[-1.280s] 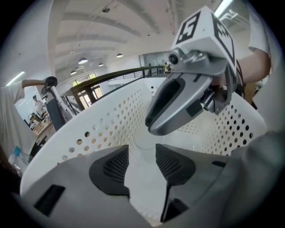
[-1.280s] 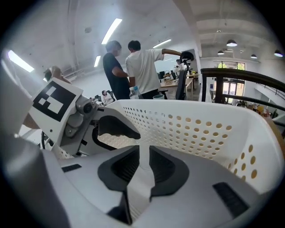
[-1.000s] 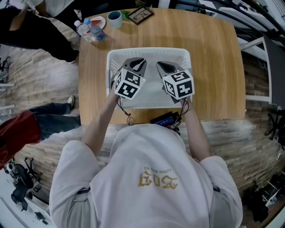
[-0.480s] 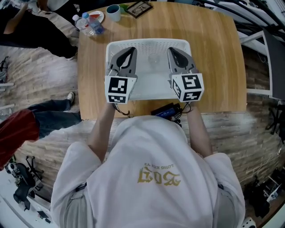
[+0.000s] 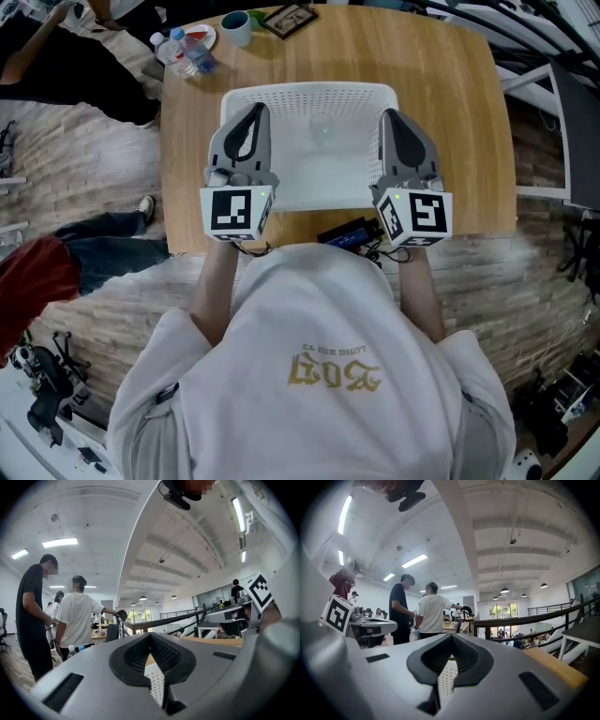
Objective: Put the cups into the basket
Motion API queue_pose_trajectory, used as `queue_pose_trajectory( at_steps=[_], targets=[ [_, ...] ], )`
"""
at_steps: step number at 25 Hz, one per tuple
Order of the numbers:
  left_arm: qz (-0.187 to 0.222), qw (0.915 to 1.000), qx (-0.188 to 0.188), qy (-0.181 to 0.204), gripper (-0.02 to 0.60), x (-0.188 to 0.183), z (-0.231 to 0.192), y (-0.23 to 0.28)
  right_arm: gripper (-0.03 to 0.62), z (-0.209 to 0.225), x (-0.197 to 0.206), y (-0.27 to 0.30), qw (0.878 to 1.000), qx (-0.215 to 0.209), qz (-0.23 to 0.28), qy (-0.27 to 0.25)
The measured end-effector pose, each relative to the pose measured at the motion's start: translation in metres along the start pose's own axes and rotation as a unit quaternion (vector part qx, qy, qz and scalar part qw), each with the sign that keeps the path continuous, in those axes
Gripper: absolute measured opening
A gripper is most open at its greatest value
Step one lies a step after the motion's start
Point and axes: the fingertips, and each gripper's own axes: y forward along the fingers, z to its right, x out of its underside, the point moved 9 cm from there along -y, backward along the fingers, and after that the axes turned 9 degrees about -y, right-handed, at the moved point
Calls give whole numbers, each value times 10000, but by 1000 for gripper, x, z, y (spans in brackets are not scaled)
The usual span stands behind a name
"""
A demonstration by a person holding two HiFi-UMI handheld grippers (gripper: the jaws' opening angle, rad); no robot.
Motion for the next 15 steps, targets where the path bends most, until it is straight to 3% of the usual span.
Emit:
queue_pose_trajectory(
  at_steps=[5,11,15],
  targets=[
    [111,9999,20,-11,8,-4,6,-8,11,3,1,-15,9996,212,43,172],
    [127,9999,40,-2,8,-8,16,-12,11,-1,-9,-24,9992,293,93,-256],
    [133,9999,20,-11,8,-8,17,-9,11,-1,-9,-21,9993,292,82,-215]
  ],
)
